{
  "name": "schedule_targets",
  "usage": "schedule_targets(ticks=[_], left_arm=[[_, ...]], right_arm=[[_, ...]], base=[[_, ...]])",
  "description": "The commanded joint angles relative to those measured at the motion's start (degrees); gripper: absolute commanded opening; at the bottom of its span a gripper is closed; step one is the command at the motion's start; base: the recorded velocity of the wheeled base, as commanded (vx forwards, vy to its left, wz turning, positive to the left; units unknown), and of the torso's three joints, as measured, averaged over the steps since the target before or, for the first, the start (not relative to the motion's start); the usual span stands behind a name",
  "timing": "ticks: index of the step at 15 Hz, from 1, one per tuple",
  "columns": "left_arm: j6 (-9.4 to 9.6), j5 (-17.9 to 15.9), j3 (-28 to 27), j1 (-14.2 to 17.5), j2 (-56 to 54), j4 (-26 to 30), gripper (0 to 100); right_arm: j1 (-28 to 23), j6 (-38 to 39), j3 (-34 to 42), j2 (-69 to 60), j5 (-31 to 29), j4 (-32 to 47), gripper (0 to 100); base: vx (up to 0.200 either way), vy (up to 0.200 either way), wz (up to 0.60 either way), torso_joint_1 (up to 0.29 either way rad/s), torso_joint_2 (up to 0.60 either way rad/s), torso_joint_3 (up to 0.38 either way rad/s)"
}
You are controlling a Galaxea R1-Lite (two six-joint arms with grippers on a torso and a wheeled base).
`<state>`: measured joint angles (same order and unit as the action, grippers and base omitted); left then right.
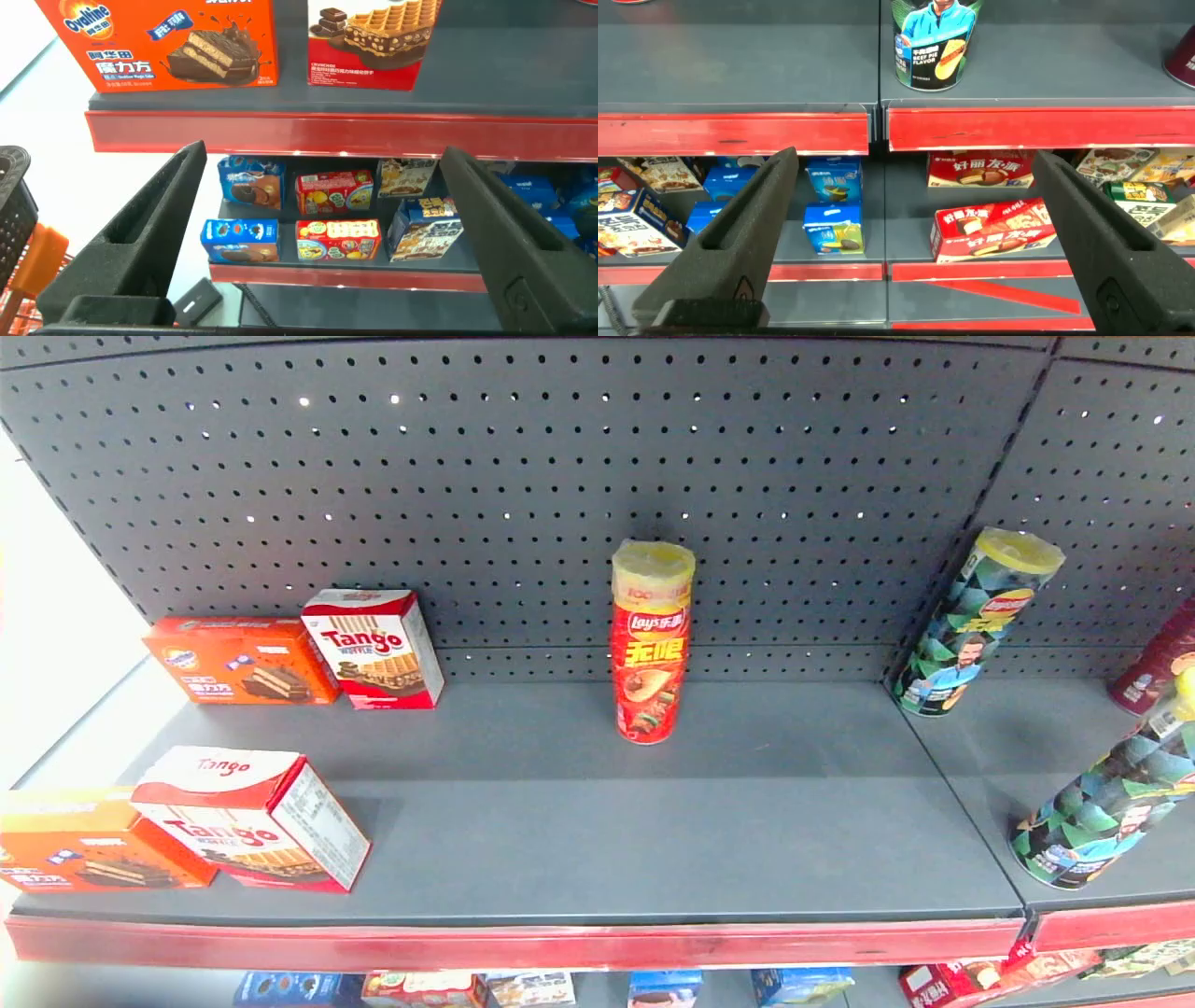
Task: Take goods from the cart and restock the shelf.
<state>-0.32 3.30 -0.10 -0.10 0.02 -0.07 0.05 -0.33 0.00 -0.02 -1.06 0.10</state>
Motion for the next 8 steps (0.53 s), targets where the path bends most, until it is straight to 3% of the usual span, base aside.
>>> schedule_targets(ticks=[1,2,8], left_arm=[[-0.03,0.04,0.01,0.01,-0.02,-0.01,100],[-0.03,0.04,0.01,0.01,-0.02,-0.01,100],[-0.03,0.04,0.01,0.01,-0.02,-0.01,100]], right_arm=[[-0.05,-0.02,0.00,0.02,0.01,-0.01,100],[-0.05,0.07,0.00,0.02,-0.08,-0.01,100],[0.04,0.07,0.00,0.02,-0.08,0.08,100]], base=[[0.000,0.000,0.00,0.000,0.00,0.000],[0.000,0.000,0.00,0.000,0.00,0.000],[0.000,0.000,0.60,0.006,0.00,0.002]])
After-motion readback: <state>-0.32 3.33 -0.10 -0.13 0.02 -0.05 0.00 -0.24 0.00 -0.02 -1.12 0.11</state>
